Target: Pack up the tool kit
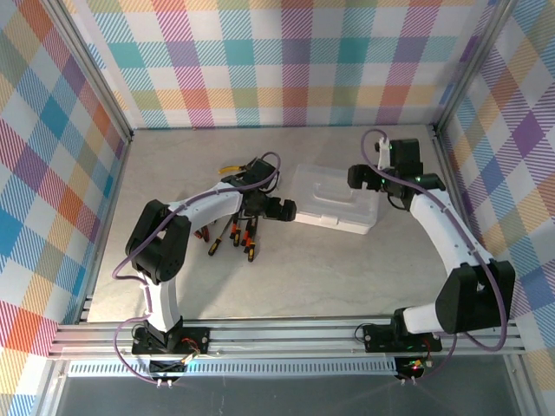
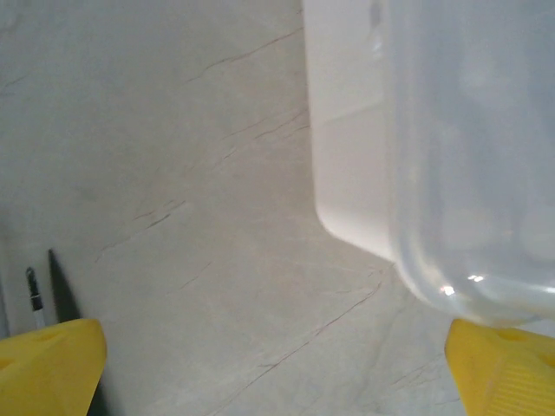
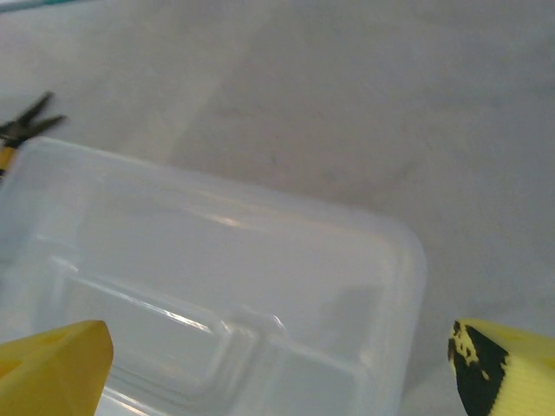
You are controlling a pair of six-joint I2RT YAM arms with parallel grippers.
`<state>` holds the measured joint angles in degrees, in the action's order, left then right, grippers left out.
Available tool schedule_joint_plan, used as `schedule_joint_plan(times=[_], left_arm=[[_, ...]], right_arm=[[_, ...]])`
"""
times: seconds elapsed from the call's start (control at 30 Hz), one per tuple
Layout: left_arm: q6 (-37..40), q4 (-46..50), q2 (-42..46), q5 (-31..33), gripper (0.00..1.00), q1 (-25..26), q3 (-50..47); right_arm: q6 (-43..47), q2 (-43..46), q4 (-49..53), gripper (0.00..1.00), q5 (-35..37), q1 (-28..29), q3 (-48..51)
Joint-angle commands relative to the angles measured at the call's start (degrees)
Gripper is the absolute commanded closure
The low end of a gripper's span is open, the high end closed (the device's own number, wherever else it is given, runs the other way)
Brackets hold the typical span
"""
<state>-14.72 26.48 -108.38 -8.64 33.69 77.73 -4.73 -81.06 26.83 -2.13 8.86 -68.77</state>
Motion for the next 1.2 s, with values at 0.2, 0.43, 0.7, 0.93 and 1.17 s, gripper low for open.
schedule_joint_plan(times=[0.2,0.43,0.7,0.93,1.17], left_arm=[[-2.9,-1.1,-5.5,2.0,0.0,0.8,5.0],[-1.4,2.2,-10.0,5.1,0.0,0.8,12.8],[0.2,5.4,-17.9,4.4,0.0,-0.2,27.5],[-0.3,7.2,-25.1,0.6,0.0,-0.2,39.9],[0.0,7.4,-25.8,0.0,0.0,-0.2,42.6]], right_arm=[[17.1,-22.3,2.8,0.01,-13.9,-0.2,-19.9],[18.6,-23.0,3.5,0.01,-14.6,-0.3,-17.1],[8.0,-11.3,-2.6,0.01,-10.4,-0.2,-2.2],[-1.7,-3.3,-2.9,0.01,-12.2,0.1,5.9],[-0.5,-5.7,3.2,0.01,-7.1,0.3,1.8]])
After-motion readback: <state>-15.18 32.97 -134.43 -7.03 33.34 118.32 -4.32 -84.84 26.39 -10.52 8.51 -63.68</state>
